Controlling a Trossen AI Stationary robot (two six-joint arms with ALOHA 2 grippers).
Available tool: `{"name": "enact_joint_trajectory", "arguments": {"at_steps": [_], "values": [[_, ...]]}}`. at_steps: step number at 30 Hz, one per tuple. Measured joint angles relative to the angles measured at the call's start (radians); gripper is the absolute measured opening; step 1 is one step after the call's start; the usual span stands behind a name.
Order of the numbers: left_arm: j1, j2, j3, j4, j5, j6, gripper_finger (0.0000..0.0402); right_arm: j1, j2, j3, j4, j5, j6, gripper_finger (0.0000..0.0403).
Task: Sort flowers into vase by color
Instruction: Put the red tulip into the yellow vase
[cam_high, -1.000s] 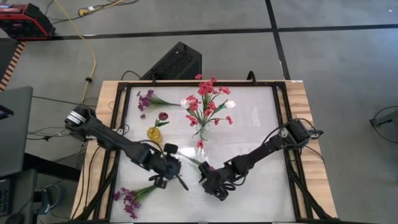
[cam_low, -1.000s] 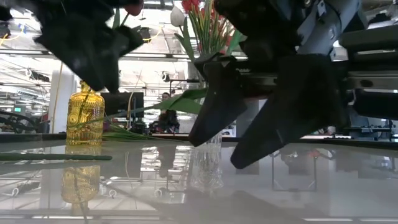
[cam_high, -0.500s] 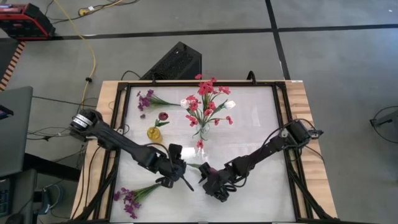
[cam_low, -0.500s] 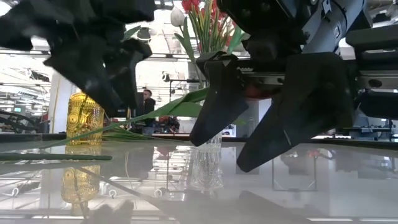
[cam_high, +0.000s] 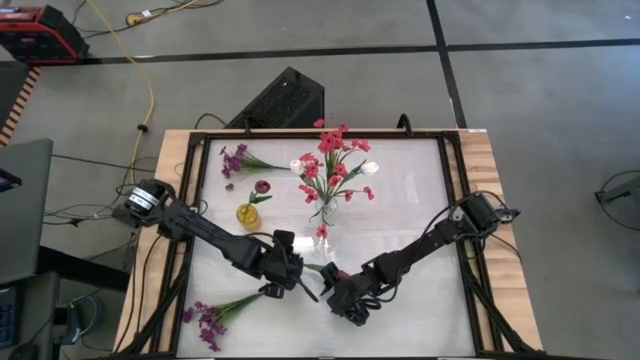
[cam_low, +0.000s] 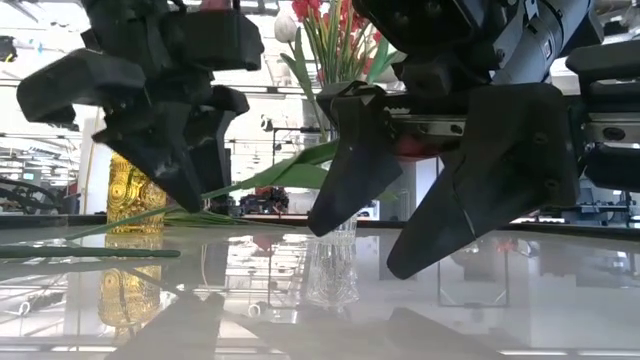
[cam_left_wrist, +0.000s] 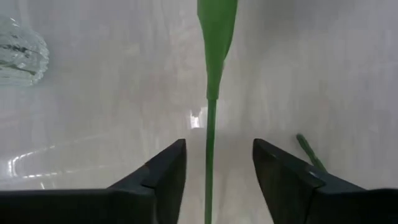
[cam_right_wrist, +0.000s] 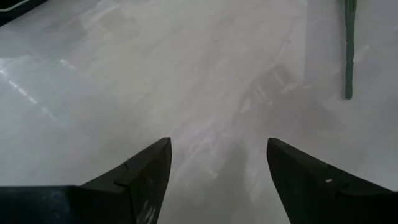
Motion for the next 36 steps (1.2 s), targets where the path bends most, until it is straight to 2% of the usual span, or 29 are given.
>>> {"name": "enact_joint_trajectory", "arguments": {"at_steps": [3, 11, 18, 25, 29, 36], "values": [[0.000, -0.002, 0.000, -0.004, 0.000, 0.000, 0.0141, -0.001, 0.000, 0.000, -0.003, 0.000, -0.007, 0.0290], [0.017, 0.002, 0.000, -0.007, 0.030, -0.005, 0.0011, -0.008, 0.000, 0.000, -0.001, 0.000, -0.034, 0.0284], [0.020, 0.002, 0.000, -0.007, 0.045, -0.005, 0.0002, -0.008, 0.000, 0.000, -0.001, 0.000, -0.037, 0.0255], [0.020, 0.002, 0.000, -0.007, 0.046, -0.005, 0.0002, -0.008, 0.000, 0.000, -0.001, 0.000, -0.059, 0.0179], [0.021, 0.002, 0.000, 0.009, 0.083, -0.016, 0.0002, -0.008, 0.000, 0.000, -0.002, -0.002, -0.056, 0.0145], [0.044, 0.006, 0.000, 0.068, 0.184, -0.045, 0.0002, -0.008, 0.000, 0.000, 0.030, -0.003, -0.051, 0.0141]]}}
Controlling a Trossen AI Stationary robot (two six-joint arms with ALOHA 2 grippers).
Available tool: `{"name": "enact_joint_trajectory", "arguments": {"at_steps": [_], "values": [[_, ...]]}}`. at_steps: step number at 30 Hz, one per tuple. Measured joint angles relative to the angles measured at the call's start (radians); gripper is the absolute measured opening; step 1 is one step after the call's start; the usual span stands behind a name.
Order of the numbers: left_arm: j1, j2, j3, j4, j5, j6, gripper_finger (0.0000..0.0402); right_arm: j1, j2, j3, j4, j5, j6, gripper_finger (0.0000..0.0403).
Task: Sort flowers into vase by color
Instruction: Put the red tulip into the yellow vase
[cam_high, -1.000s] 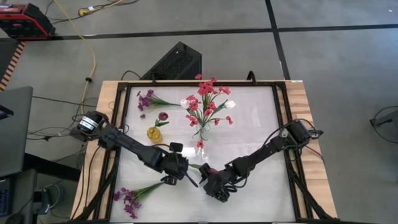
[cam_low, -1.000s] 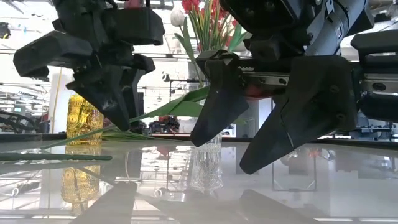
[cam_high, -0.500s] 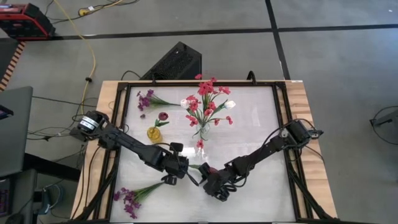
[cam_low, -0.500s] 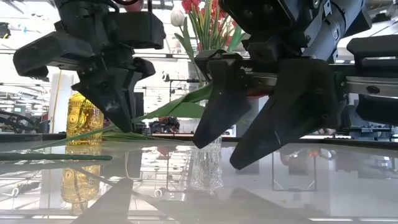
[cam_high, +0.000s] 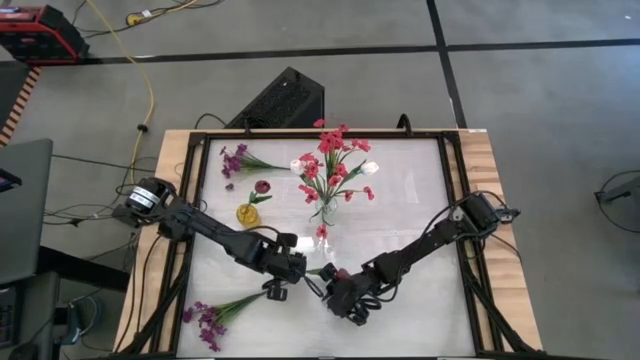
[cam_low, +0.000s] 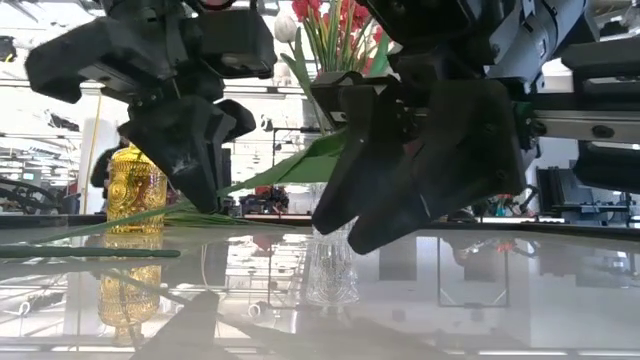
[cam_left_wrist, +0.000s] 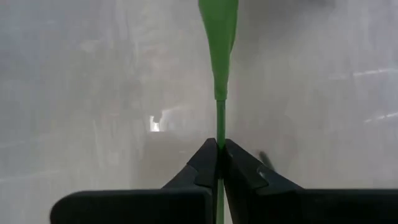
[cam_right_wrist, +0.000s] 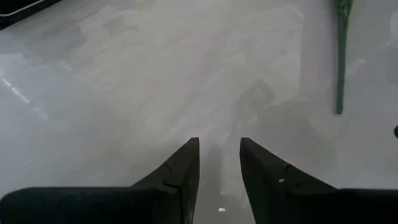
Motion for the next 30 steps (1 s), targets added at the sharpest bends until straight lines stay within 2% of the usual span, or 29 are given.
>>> {"name": "enact_joint_trajectory", "arguments": {"at_steps": [7, 13, 21, 26, 30], "values": [[0.016, 0.000, 0.000, -0.055, 0.051, -0.020, 0.0000, 0.000, 0.000, 0.000, 0.019, 0.000, -0.001, 0.0157], [0.039, 0.000, 0.000, -0.138, 0.088, -0.051, 0.0000, 0.000, 0.000, 0.000, 0.102, 0.001, -0.034, 0.0159], [0.039, -0.001, 0.009, -0.251, 0.080, -0.049, 0.0000, 0.002, 0.000, 0.013, 0.099, 0.001, -0.057, 0.0159], [0.014, -0.085, 0.051, -0.350, 0.005, -0.024, 0.0000, 0.002, 0.000, 0.013, 0.099, 0.001, -0.057, 0.0159], [0.003, -0.204, 0.054, -0.395, -0.025, -0.015, 0.0000, 0.002, 0.000, 0.013, 0.099, 0.001, -0.057, 0.0159]]}}
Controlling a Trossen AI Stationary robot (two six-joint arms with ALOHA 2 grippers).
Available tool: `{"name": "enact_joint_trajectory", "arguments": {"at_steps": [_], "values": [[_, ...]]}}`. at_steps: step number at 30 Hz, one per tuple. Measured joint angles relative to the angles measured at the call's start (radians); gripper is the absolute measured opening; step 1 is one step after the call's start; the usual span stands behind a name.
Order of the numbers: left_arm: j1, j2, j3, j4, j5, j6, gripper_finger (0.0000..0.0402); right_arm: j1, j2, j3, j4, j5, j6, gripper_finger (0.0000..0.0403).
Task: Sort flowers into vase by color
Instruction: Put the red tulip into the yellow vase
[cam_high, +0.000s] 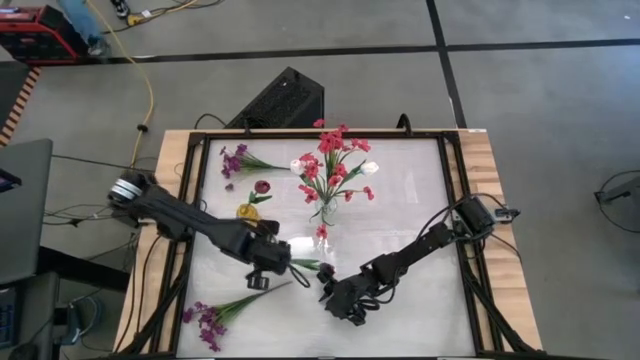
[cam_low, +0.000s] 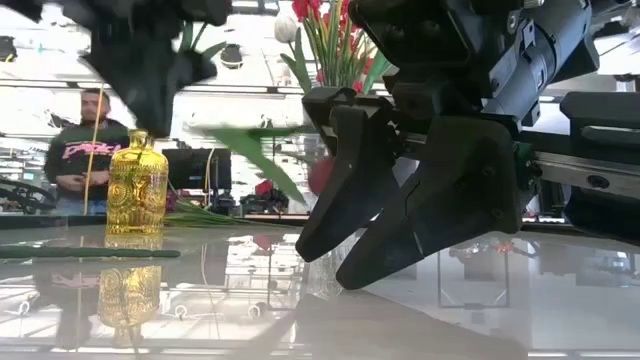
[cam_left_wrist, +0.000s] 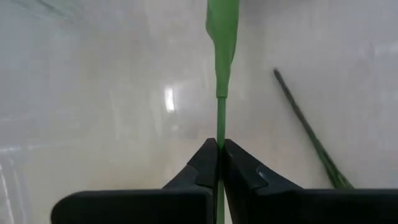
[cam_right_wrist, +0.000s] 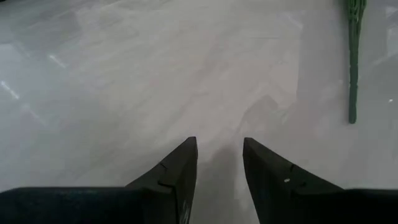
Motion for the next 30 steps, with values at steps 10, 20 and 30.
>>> {"name": "enact_joint_trajectory", "arguments": {"at_steps": [10, 20, 30], "values": [[-0.037, -0.367, 0.001, -0.018, -0.238, -0.077, 0.0000, 0.000, 0.000, 0.000, 0.000, 0.000, 0.000, 0.0159], [-0.178, -0.667, -0.065, 0.282, -0.407, 0.077, 0.0000, 0.000, 0.000, 0.000, 0.000, 0.000, 0.000, 0.0159], [-0.099, -0.912, -0.435, 0.855, -0.842, 0.315, 0.0000, 0.000, 0.000, 0.000, 0.000, 0.000, 0.000, 0.0159]]}}
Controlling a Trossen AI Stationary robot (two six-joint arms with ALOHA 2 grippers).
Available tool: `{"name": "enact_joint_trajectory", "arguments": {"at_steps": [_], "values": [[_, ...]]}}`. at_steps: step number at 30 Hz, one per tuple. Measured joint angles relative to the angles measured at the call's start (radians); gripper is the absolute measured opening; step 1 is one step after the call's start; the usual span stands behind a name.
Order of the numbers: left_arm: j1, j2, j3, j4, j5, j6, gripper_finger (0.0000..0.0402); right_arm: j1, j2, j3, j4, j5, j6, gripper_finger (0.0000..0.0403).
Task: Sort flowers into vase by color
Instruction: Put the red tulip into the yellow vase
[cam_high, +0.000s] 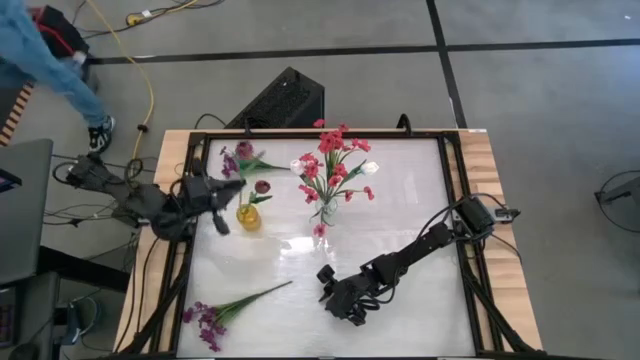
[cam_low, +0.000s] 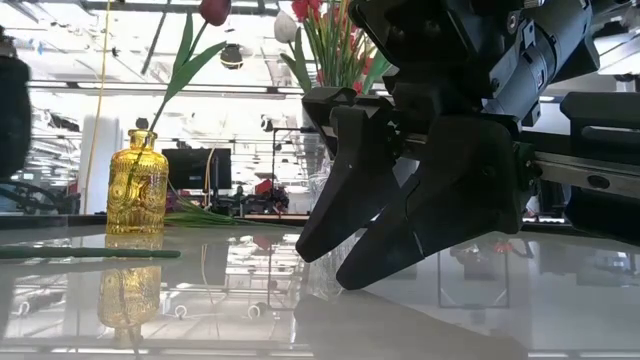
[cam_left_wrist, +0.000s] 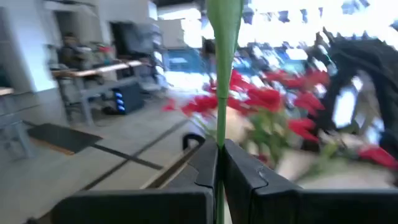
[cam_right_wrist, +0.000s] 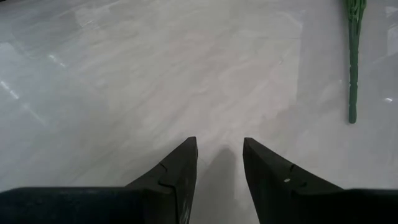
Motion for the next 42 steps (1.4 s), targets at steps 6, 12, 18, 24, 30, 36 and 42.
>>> {"name": "enact_joint_trajectory", "arguments": {"at_steps": [6, 12, 18, 24, 30, 36, 42], "values": [[0.059, -0.171, -0.119, 0.066, -0.035, -0.024, 0.0000, 0.000, 0.000, 0.000, 0.000, 0.000, 0.000, 0.0159], [0.082, -0.256, -0.224, 0.068, -0.032, -0.105, 0.0000, 0.000, 0.000, 0.000, 0.000, 0.000, 0.000, 0.0159], [0.098, -0.266, -0.290, 0.101, -0.030, -0.140, 0.0000, 0.000, 0.000, 0.000, 0.000, 0.000, 0.000, 0.0159], [0.099, -0.266, -0.314, 0.138, -0.002, -0.137, 0.0000, 0.000, 0.000, 0.000, 0.000, 0.000, 0.000, 0.0159], [0.099, -0.266, -0.318, 0.155, 0.017, -0.145, 0.0000, 0.000, 0.000, 0.000, 0.000, 0.000, 0.000, 0.0159], [0.099, -0.262, -0.319, 0.168, 0.053, -0.152, 0.0000, 0.000, 0.000, 0.000, 0.000, 0.000, 0.000, 0.0159], [0.099, -0.239, -0.333, 0.165, 0.038, -0.159, 0.0000, 0.000, 0.000, 0.000, 0.000, 0.000, 0.000, 0.0159]]}}
